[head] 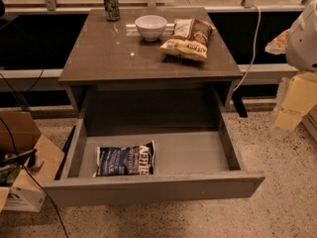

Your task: Pick blue chip bag from top drawer and place on counter

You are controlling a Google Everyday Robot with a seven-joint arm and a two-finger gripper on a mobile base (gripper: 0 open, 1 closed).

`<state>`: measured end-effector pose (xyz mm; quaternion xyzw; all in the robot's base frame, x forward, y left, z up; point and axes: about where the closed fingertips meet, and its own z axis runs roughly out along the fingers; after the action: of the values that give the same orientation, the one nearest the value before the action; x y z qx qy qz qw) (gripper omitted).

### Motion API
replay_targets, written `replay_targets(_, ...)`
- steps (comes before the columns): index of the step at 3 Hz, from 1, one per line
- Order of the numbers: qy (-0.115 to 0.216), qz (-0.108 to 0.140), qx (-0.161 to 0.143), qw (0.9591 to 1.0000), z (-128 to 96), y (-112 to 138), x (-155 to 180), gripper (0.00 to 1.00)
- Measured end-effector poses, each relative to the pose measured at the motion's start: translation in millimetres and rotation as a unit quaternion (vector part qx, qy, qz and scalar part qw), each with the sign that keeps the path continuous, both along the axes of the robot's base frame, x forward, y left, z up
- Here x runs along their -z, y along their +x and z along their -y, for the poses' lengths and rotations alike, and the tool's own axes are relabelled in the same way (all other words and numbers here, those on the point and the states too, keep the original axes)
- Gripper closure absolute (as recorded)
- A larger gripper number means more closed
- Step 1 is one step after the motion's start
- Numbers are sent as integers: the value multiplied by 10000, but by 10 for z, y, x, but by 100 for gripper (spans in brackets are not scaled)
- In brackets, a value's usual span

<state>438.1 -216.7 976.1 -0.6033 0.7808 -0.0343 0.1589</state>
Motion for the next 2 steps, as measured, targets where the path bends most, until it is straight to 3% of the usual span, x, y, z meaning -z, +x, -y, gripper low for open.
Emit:
replay_targets(1, 0, 0, 0, 10000, 0, 0, 0, 0)
replay_targets(2, 199, 19, -136, 9997, -139, 67, 147, 0)
